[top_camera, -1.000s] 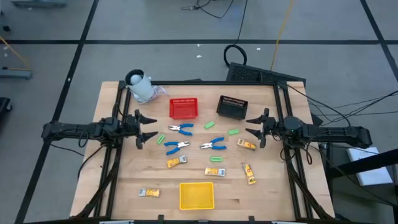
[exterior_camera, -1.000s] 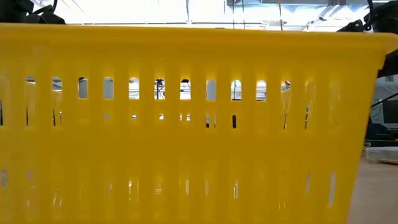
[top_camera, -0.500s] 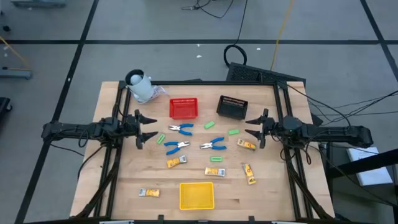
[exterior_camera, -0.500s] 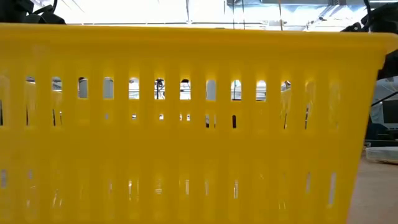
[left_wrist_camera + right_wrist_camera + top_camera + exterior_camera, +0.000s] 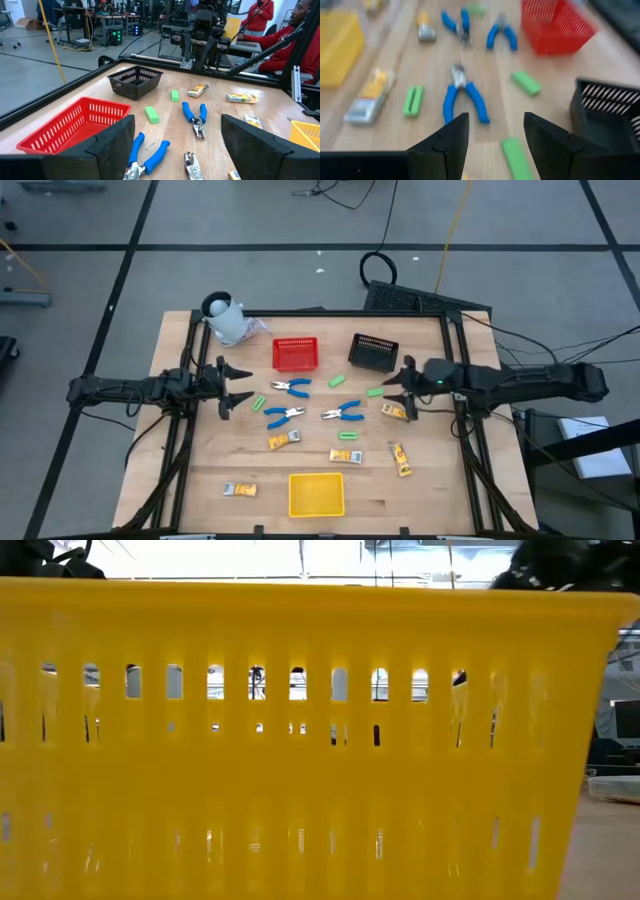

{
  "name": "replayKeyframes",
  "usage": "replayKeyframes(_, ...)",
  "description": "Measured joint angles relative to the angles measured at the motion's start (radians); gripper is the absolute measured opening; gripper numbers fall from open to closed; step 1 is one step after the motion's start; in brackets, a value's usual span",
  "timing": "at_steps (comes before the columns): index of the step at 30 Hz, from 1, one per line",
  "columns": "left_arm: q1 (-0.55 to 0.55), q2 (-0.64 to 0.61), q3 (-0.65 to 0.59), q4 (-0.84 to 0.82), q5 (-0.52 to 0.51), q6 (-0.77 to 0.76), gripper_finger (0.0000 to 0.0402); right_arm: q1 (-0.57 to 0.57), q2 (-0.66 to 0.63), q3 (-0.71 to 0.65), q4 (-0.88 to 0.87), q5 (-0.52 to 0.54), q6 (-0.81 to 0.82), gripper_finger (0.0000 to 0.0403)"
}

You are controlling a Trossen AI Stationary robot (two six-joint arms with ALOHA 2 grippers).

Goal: Pick & Place School Supplies
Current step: Put the green eraser into the black bin

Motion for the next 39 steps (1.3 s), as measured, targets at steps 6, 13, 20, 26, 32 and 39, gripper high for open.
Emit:
replayKeyframes(6,0.0,0.0,0.0,0.0,0.0,-0.001,0.0296,-0.032,0.21,0.114,-0.095,-0.056,-0.042,0.018)
replayKeyframes(13,0.0,0.0,0.0,0.0,0.001,-0.007,0.0296,-0.094,0.351,0.125,-0.112,-0.132,-0.064,0.018)
replayKeyframes(20,0.0,0.0,0.0,0.0,0.002,-0.014,0.0296,-0.116,0.417,0.126,-0.087,-0.145,-0.109,0.018)
replayKeyframes(26,0.0,0.0,0.0,-0.001,0.002,-0.017,0.0296,-0.154,0.473,0.126,-0.058,-0.153,-0.151,0.018)
replayKeyframes(32,0.0,0.0,0.0,0.0,0.001,-0.017,0.0296,-0.197,0.512,0.126,-0.018,-0.154,-0.187,0.018)
replayKeyframes(39,0.0,0.0,0.0,-0.001,0.001,-0.019,0.0296,-0.224,0.565,0.126,-0.02,-0.157,-0.208,0.018)
